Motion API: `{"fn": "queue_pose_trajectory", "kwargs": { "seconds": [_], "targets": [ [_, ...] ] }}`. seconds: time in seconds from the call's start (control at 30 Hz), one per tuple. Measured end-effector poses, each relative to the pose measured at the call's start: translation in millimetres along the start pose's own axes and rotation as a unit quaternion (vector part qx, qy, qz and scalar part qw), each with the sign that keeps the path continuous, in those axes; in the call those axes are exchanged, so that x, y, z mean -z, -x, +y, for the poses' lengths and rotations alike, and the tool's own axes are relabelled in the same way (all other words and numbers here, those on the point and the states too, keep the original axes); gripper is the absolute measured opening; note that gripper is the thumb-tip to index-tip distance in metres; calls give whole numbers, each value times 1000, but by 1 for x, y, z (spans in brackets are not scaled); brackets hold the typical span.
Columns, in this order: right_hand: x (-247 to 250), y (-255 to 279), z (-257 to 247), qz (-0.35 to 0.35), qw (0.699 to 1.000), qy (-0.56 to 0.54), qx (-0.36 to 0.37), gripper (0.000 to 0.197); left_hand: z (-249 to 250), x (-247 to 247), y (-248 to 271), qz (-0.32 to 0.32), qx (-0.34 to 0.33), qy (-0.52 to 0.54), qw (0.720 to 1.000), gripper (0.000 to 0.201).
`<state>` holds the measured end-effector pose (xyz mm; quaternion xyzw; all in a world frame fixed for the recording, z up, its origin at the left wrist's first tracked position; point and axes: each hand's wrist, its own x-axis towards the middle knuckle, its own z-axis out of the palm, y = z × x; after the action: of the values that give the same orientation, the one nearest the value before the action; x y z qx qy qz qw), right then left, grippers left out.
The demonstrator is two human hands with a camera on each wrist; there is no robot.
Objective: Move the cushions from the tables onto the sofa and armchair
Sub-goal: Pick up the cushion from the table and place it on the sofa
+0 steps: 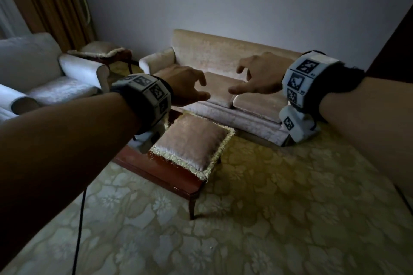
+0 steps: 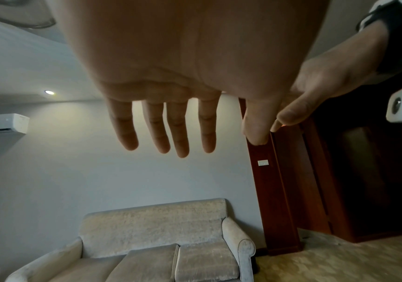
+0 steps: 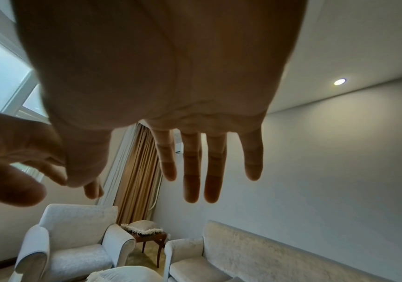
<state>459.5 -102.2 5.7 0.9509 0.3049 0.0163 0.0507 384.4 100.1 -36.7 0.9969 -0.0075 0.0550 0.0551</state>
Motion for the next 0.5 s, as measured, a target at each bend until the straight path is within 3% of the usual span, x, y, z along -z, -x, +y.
{"fn": "queue_pose_trajectory", "kwargs": {
  "seconds": [0.27, 0.5],
  "targets": [
    [-39, -145, 107, 12, 998, -13, 52, 76, -2, -42, -156, 9, 72, 1, 997, 48],
    [-72, -269, 172, -49, 991, -16, 121, 81, -6, -76, -256, -29, 155, 26, 987, 49]
  ]
}}
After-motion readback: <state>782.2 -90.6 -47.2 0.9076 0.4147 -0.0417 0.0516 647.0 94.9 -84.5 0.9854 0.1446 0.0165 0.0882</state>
